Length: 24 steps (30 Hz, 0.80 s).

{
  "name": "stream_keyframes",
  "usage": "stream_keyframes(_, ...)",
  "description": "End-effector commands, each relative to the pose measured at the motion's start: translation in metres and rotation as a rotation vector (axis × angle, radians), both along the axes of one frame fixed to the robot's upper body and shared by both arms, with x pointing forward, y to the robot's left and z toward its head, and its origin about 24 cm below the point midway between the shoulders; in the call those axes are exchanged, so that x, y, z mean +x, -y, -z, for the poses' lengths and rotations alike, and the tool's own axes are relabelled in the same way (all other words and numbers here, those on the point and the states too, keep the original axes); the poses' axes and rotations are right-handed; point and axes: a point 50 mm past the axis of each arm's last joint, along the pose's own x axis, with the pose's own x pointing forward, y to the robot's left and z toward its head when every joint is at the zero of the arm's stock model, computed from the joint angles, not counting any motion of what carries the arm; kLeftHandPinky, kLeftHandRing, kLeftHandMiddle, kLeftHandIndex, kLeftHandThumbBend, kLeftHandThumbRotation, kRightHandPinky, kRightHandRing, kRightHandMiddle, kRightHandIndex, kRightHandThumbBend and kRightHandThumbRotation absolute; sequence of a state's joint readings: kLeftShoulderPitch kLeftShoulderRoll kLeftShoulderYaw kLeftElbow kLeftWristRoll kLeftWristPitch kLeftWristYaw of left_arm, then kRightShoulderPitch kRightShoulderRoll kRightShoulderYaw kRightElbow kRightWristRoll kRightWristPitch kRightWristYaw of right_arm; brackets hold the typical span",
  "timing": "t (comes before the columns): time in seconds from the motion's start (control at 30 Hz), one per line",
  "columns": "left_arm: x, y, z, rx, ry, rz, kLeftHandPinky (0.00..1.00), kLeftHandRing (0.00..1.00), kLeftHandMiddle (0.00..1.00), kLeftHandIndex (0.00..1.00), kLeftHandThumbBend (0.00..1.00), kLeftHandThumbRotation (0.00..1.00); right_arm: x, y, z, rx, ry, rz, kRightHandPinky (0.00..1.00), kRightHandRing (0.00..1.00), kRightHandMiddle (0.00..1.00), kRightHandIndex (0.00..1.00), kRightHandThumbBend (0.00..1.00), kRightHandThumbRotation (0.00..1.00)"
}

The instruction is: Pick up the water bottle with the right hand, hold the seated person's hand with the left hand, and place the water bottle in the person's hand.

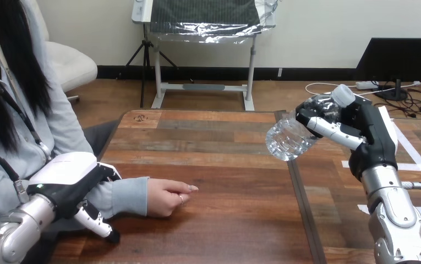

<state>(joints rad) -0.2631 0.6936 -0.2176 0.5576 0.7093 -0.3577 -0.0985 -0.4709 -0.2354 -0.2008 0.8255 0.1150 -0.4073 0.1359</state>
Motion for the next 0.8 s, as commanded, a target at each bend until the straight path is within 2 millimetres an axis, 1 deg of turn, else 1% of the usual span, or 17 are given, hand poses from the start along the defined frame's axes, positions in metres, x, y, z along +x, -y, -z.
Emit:
stream_keyframes(0.0, 0.009, 0.021, -0.002, -0.021, 0.028, 0.043, 0.57, 0.60, 0.62, 0.63, 0.98, 0.17, 0.013, -0.006, -0.034, -0.019, 0.131, -0.012, 0.32, 0.39, 0.48, 0.46, 0.70, 0.00)
stream_keyframes(0.4, 0.010, 0.028, 0.000, -0.028, 0.054, 0.046, 0.47, 0.49, 0.52, 0.51, 0.93, 0.08, 0.014, -0.010, -0.033, -0.007, 0.125, -0.026, 0.33, 0.40, 0.48, 0.46, 0.70, 0.00)
stream_keyframes(0.77, 0.013, 0.032, 0.002, -0.023, 0.073, 0.045, 0.39, 0.40, 0.45, 0.43, 0.91, 0.02, 0.014, -0.013, -0.031, 0.008, 0.125, -0.046, 0.33, 0.41, 0.49, 0.46, 0.69, 0.00)
